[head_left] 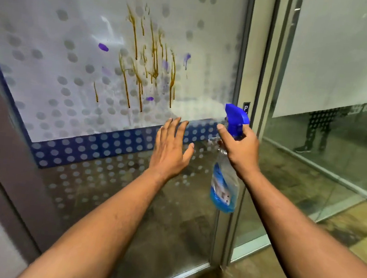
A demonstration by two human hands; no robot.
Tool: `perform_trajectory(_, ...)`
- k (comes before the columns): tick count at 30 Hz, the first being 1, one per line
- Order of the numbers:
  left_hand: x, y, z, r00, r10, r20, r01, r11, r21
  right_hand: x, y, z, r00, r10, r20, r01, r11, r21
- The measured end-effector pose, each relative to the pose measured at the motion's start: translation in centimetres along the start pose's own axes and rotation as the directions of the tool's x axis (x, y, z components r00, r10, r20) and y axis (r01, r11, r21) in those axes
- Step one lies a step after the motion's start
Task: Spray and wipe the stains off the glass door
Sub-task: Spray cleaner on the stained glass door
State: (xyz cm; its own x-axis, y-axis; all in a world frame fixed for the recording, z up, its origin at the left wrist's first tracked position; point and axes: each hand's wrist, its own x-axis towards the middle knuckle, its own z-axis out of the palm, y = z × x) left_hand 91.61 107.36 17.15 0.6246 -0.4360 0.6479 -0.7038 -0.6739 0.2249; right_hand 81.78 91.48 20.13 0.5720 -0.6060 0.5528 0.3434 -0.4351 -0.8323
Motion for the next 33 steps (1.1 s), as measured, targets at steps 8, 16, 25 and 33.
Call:
perform_trajectory(8,0.0,8.4,4.7,0.984,0.177,0.013,-0.171,0.962,-0.213,0.1,2.5,-8.7,0.997,-0.021,-0.080,0.008,0.987,-0.159)
perform_trajectory(16,-0.9,19.0,9.5,0.916,0.383,0.118,-0.302,0.853,-0.426,0.5,4.6,-19.5,0.992,0.056,-0.116,-0.088,0.950,-0.299)
perform_trajectory(25,-2.4,33.1,16.1,0.823,0.503,0.265,-0.266,0.752,-0.603,0.5,7.7,-34.1,0.985,0.127,-0.119,-0.162,0.918,-0.362)
perform_trajectory(33,-3.6,44.5,22.2,0.712,0.591,0.379,-0.147,0.653,-0.743,-0.5,9.6,-45.7,0.964,0.122,-0.238,-0.215,0.883,-0.418)
